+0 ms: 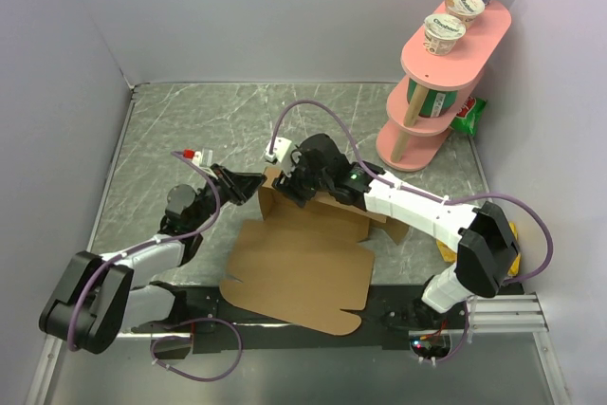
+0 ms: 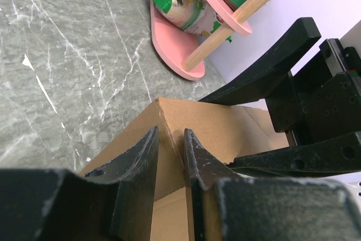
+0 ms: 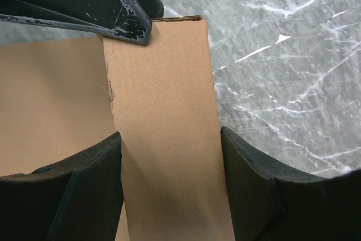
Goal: Fold the paper box
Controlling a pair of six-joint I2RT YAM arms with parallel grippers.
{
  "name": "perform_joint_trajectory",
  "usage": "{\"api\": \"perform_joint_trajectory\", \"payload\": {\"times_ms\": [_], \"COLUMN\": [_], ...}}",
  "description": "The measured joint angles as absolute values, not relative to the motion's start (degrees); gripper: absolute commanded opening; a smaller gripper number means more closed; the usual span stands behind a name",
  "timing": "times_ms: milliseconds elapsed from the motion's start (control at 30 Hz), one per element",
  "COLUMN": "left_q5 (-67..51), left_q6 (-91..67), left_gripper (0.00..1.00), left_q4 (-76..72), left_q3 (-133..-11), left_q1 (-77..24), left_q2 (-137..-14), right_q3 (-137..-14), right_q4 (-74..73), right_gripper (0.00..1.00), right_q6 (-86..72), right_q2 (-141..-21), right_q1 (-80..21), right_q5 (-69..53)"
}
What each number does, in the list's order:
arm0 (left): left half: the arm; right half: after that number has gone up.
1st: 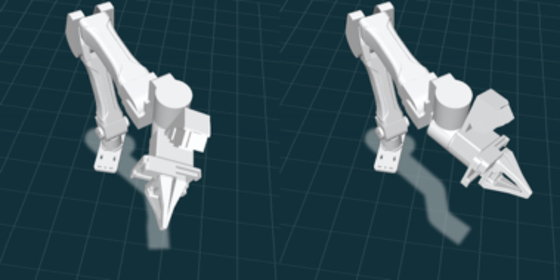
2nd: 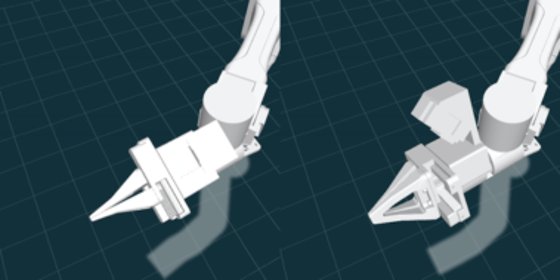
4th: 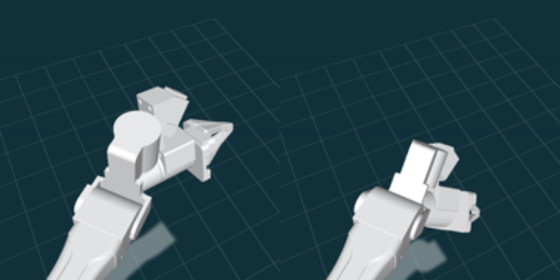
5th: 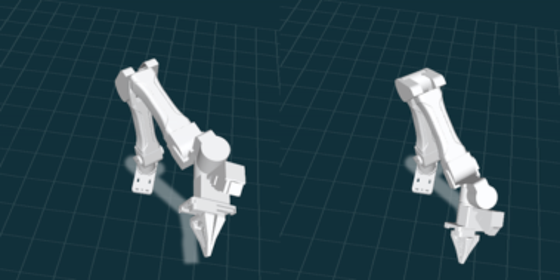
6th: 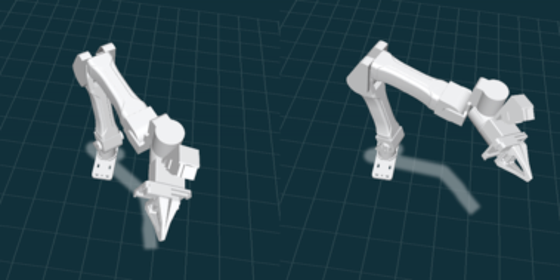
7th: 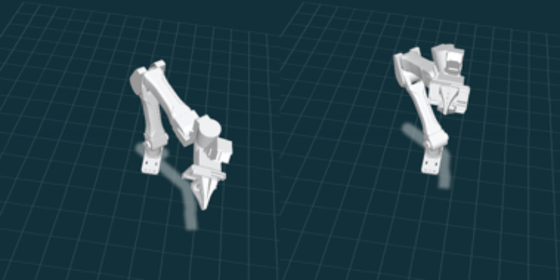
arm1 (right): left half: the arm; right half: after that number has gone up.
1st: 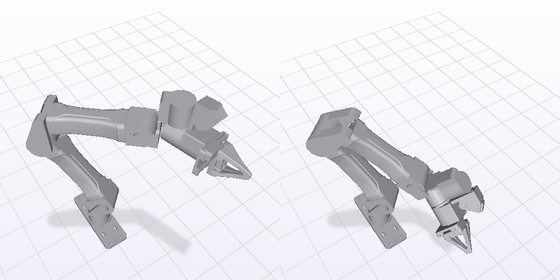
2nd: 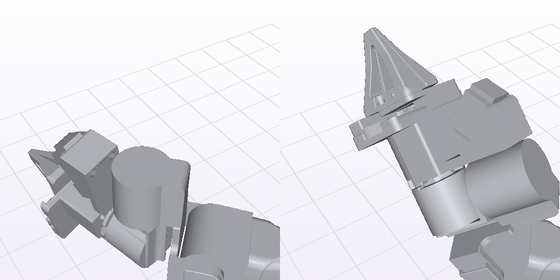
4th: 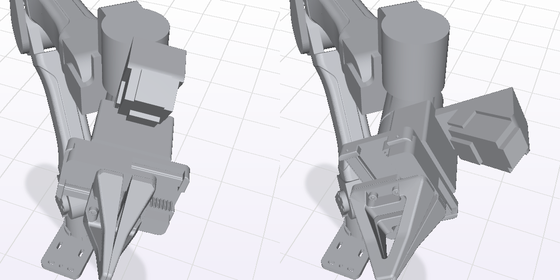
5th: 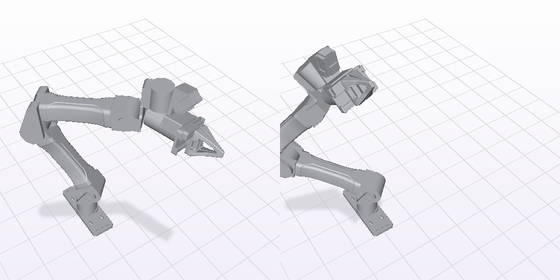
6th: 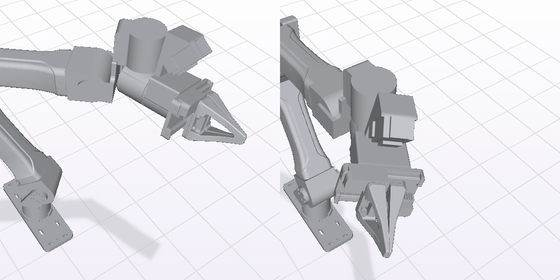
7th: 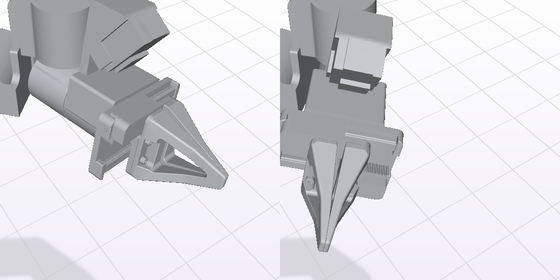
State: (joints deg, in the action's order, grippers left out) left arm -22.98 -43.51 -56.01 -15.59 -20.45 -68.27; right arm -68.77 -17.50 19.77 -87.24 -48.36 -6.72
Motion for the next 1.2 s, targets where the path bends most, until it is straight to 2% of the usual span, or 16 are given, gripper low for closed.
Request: {"api": "perform_joint_trajectory", "payload": {"times_ms": [33, 133, 167, 233, 267, 333, 367, 400, 600, 833, 900, 1200], "left_q5": [-23.0, -22.4, -22.0, -21.0, -20.3, -18.6, -17.7, -16.8, -12.1, -9.9, -11.0, -15.6], "left_q6": [-43.8, -44.0, -44.0, -43.2, -42.4, -40.6, -39.8, -39.0, -35.1, -34.0, -32.9, -25.0], "left_gripper": [0.11, 0.27, 0.39, 0.54, 0.70, 0.83, 0.92, 0.95, 0.98, 0.88, 0.86, 0.81], "left_q4": [-56.5, -57.2, -57.1, -55.0, -53.2, -48.2, -45.1, -42.4, -31.2, -30.4, -30.1, -36.1], "left_q3": [-15.5, -15.2, -15.2, -15.3, -15.4, -16.2, -16.5, -17.0, -16.8, -4.4, -3.5, -12.1], "left_q1": [-20.5, -20.7, -20.7, -20.8, -20.8, -20.7, -20.6, -20.6, -20.3, -20.0, -20.0, -21.0], "left_q2": [-68.6, -68.8, -68.4, -66.7, -65.7, -63.7, -62.5, -61.3, -52.4, -39.9, -40.6, -60.7], "right_q3": [-68.6, -68.2, -68.2, -68.2, -68.2, -68.2, -68.2, -68.2, -68.2, -68.2, -68.2, -68.2], "right_q4": [-17.3, -16.8, -16.7, -16.5, -16.6, -16.6, -16.6, -16.7, -16.6, -16.6, -16.5, -15.8], "right_gripper": [0.68, 0.68, 0.68, 0.67, 0.67, 0.68, 0.68, 0.68, 0.68, 0.68, 0.68, 0.68], "right_q6": [19.7, 19.6, 19.6, 19.6, 19.7, 20.0, 20.0, 20.1, 20.0, 20.1, 20.1, 20.2], "right_q2": [-87.2, -87.0, -87.0, -87.0, -87.0, -87.0, -87.0, -87.0, -87.0, -87.0, -87.0, -86.7], "right_q1": [-48.4, -48.4, -48.4, -48.4, -48.4, -48.5, -48.5, -48.4, -48.2, -47.0, -46.9, -46.7], "right_q5": [-6.6, -6.4, -6.5, -6.5, -6.6, -6.3, -6.3, -6.1, -4.0, -2.6, -2.8, -4.7]}}
